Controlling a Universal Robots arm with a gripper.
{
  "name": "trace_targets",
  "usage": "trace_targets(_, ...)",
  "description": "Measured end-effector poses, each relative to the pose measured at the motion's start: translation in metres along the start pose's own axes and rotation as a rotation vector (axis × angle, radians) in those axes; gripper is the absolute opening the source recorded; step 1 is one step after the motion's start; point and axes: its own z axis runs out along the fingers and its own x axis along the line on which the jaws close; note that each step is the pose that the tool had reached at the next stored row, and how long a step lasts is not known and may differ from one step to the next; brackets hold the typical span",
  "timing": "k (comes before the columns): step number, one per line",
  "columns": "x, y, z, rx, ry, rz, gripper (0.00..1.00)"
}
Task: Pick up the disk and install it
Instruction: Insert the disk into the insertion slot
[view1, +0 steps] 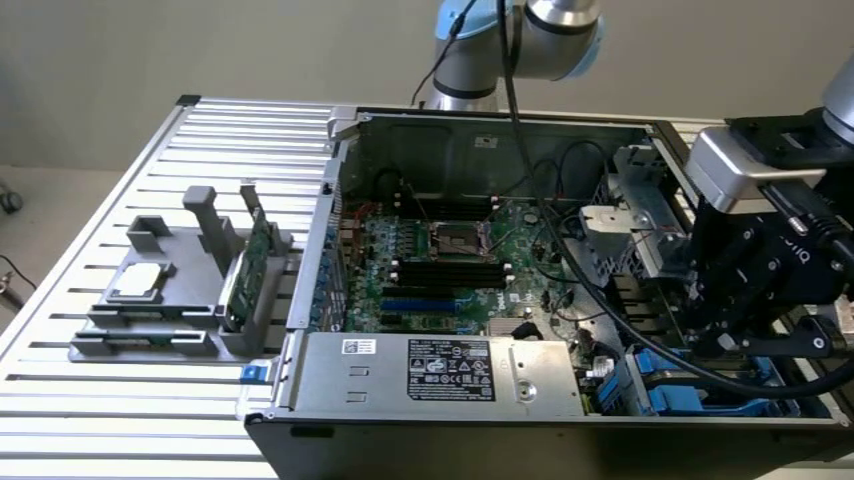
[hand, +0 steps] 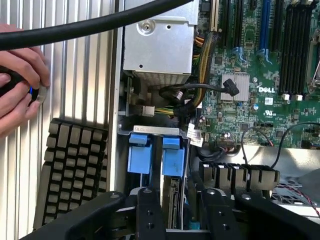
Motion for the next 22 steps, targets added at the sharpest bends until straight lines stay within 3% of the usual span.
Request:
trace_targets(2,-0.001,-0.0023,0.0021,0.0001,0.0004,-0.005,0.2)
trace_targets(3,-0.001,-0.0033,0.0036,0.0002,0.0006,-0.007,0.2)
trace_targets(5,-0.001,-0.0055,0.007,0.0003,0.0012,-0.012,0.11)
trace_targets(22,-0.005,-0.017,0.036,0.001,0.0091,-0.047,0.11)
